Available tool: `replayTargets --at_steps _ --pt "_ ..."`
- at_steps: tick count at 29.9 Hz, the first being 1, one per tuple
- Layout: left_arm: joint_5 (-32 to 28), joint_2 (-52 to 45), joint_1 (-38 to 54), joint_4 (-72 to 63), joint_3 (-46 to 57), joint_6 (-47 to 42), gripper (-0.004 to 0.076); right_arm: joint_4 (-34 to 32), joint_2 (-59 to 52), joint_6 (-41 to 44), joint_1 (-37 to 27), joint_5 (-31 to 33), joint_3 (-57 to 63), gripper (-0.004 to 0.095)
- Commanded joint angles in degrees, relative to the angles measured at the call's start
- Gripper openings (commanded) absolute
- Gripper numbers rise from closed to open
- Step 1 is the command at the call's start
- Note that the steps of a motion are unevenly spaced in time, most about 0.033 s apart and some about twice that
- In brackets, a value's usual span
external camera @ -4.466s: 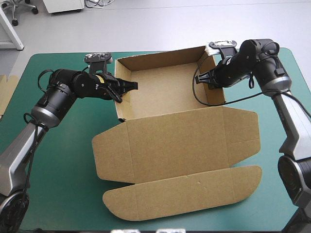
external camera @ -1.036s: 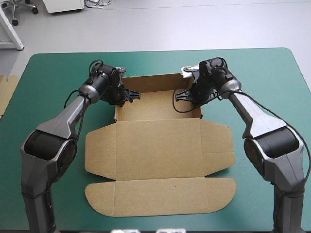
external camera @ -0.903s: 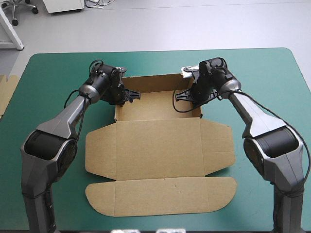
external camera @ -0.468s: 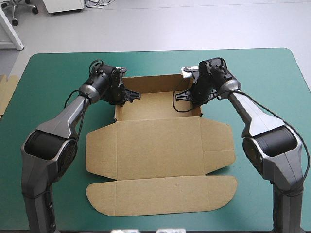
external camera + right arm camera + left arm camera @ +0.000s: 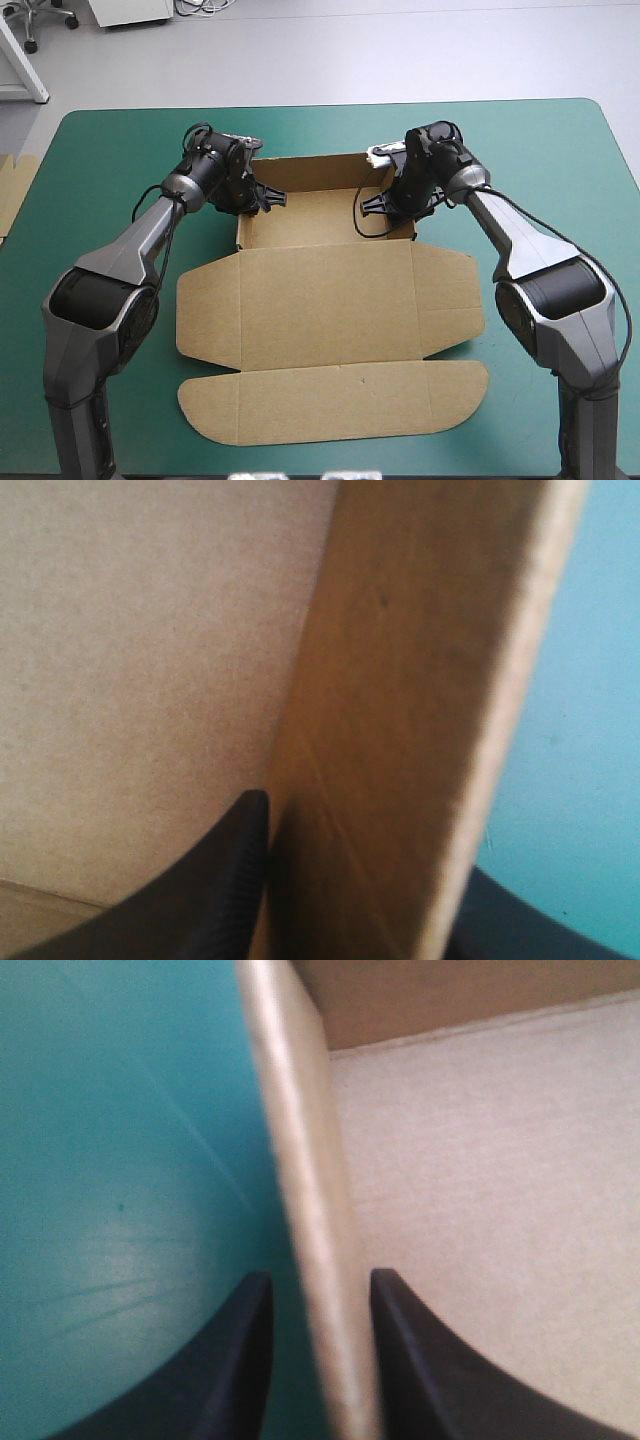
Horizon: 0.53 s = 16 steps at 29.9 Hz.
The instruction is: Fold the box
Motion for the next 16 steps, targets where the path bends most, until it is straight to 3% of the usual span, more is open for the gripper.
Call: replayTargets --at_steps 1,4,16 --pt "-1.24 -1.68 0.06 -0.07 -0.67 -0.07 0.0368 -1.68 -2.87 -1.28 -0.18 2.07 -2.85 0.0553" --pt "-1.83 -1.68 0.06 -0.82 -0.67 -0.07 0.0418 -2.18 -2.87 -1.28 -0.18 2.07 -4.43 0.0617" --pt "-4.92 -1.81 0.06 -1.77 -3.16 -0.02 0.0428 -1.68 -2.87 -1.11 -0.18 -0.46 -7.25 0.0618"
